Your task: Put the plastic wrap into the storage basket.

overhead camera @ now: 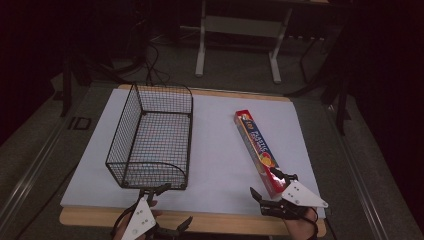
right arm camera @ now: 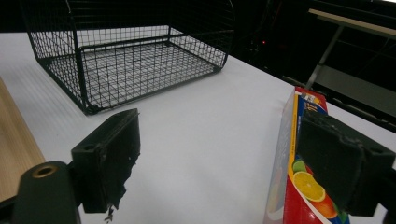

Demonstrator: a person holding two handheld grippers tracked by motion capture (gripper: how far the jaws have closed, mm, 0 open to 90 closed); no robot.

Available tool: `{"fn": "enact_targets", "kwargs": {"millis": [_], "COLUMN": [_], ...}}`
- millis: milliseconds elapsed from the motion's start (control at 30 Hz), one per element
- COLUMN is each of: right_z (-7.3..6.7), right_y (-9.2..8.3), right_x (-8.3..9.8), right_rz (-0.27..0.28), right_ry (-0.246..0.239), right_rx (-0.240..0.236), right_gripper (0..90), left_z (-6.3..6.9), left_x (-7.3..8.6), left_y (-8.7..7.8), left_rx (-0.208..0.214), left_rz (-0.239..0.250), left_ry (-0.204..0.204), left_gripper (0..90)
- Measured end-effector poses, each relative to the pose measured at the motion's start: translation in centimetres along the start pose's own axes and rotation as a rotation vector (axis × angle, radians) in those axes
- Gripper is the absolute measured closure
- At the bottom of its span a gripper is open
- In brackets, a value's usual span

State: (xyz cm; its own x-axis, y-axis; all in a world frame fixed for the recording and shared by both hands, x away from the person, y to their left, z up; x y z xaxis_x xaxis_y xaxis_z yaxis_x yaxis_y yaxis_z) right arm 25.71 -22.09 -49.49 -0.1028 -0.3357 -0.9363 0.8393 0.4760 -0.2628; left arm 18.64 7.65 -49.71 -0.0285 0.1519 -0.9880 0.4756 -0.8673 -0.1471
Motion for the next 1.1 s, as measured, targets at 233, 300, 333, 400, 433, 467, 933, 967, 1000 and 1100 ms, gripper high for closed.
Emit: {"fn": "enact_targets", "kwargs": {"millis": [233, 300, 333, 400, 433, 467, 933, 967, 1000, 1100], "right_z": [-0.2, -0.3, -0.3, -0.4, -0.3, -0.3, 1.7, 1.9, 2.1, 2.9], "right_y": [-0.2, -0.1, 0.0, 0.1, 0.1, 0.1, 0.8, 0.9, 1.0, 1.3], "right_x": [-0.1, -0.1, -0.1, 0.0, 0.0, 0.0, 0.0, 0.0, -0.1, -0.3], "right_rz": [-0.008, -0.019, -0.027, -0.056, -0.070, -0.070, -0.146, -0.147, -0.146, -0.145], "right_ry": [-0.047, -0.062, -0.062, -0.046, -0.040, -0.040, -0.057, -0.075, -0.083, -0.055], "right_rx": [-0.020, -0.018, -0.010, -0.019, -0.017, -0.017, 0.077, 0.092, 0.100, 0.100], "right_gripper": [13.9, 13.0, 12.4, 11.7, 11.7, 11.7, 10.6, 10.6, 10.6, 10.6], "left_z": [0.1, 0.1, 0.1, 0.1, 0.1, 0.1, 0.4, 0.4, 0.4, 0.5], "left_x": [0.0, 0.0, 0.0, 0.0, 0.0, 0.0, -0.1, -0.1, -0.1, -0.1], "left_y": [0.0, 0.1, 0.1, 0.1, 0.1, 0.1, 0.1, 0.1, 0.2, 0.1], "left_rx": [0.010, 0.013, 0.012, 0.011, 0.009, 0.009, 0.021, 0.021, 0.022, 0.023], "left_rz": [-0.001, -0.001, -0.001, 0.003, 0.004, 0.004, 0.007, 0.007, 0.006, 0.008], "left_ry": [-0.001, -0.004, -0.004, -0.006, -0.005, -0.005, -0.004, -0.004, -0.004, -0.004], "left_gripper": [0.6, 0.7, 0.7, 0.7, 0.7, 0.6, 0.7, 0.7, 0.6, 0.6]}}
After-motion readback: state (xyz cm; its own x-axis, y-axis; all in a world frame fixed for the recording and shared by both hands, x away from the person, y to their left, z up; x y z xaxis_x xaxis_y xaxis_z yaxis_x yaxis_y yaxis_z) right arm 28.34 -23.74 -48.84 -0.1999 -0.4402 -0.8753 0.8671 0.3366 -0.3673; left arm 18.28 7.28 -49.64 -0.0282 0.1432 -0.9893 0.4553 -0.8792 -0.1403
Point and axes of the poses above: each handheld gripper's, and its own axes: y roughly forward along the jaws, x roughly out of its underside, z roughly to its right, the point moved 6 cm from there along y, roughly forward along the jaws, and after that the axes turned 11 degrees about x, right-handed, at the moved point
